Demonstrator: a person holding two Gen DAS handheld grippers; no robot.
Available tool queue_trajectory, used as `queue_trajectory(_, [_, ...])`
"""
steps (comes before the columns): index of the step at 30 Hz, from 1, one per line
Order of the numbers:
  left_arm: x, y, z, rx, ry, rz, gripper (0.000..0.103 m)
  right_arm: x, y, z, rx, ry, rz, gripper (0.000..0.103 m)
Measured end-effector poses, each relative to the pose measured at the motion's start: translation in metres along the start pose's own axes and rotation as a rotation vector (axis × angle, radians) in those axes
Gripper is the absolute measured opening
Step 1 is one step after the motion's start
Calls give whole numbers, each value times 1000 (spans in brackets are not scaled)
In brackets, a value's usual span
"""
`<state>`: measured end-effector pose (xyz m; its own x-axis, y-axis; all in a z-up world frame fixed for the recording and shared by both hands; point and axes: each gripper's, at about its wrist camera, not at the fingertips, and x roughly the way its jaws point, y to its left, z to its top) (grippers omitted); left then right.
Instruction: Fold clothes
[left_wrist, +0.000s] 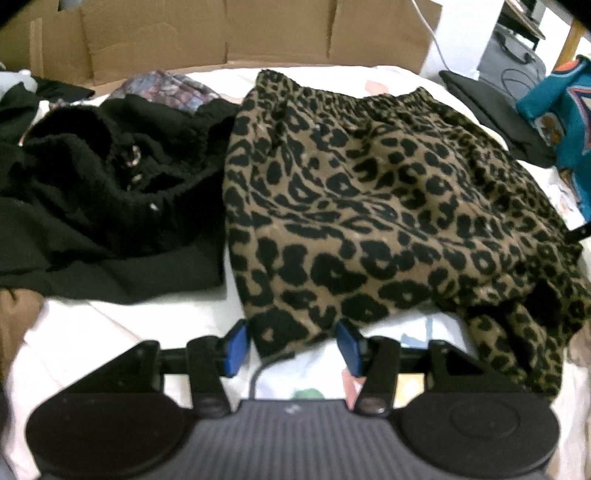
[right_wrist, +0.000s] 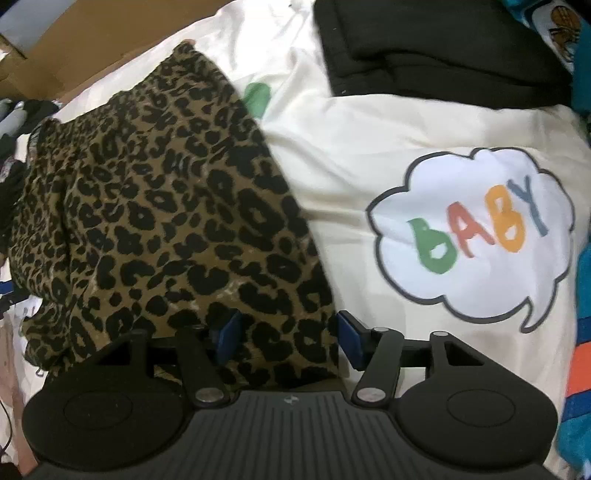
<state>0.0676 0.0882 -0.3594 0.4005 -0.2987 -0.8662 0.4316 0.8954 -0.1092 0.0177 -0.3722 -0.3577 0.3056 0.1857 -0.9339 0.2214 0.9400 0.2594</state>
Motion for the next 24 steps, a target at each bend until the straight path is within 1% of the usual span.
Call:
queue_trajectory(1, [0,0,-2,1,0,-9,54,1,1,0,-2,-1,-1,52])
queue_trajectory(2, [0,-1,-3,9,0,-9,54,3,1,0,-2,0,-4,45])
queue_trajectory(4, [1,-3,-4,30,-5,2,51,4,1,0,-2,6,-16,9])
queue_trajectory(6, [-3,-3,-1,40,-16,1,27,0,0,1,-3,-4,-28,4])
queue_trajectory(7, [-6,-2,1,40,-23,-6,8,-5,0,2,-9,-16,-35,3])
queue_trajectory(10, [-22,5,8,18,-64,-24,7,-16,2,4,-43,-51,-88,3])
queue_trajectory(13, [-38,10,17,-2,-114,-18,6,-25,1,8,-64,-71,-129,2])
queue_trajectory(18, [-61,22,43,-84,-196,-70,5,-37,6,20,-119,-113,-204,2])
queue_trajectory(20, [-66,24,54,-96,-226,-82,5,-41,6,25,-126,-132,-233,2])
queue_trajectory(24, [-63,29,73,-114,-259,-86,4,-43,1,35,-125,-156,-303,2])
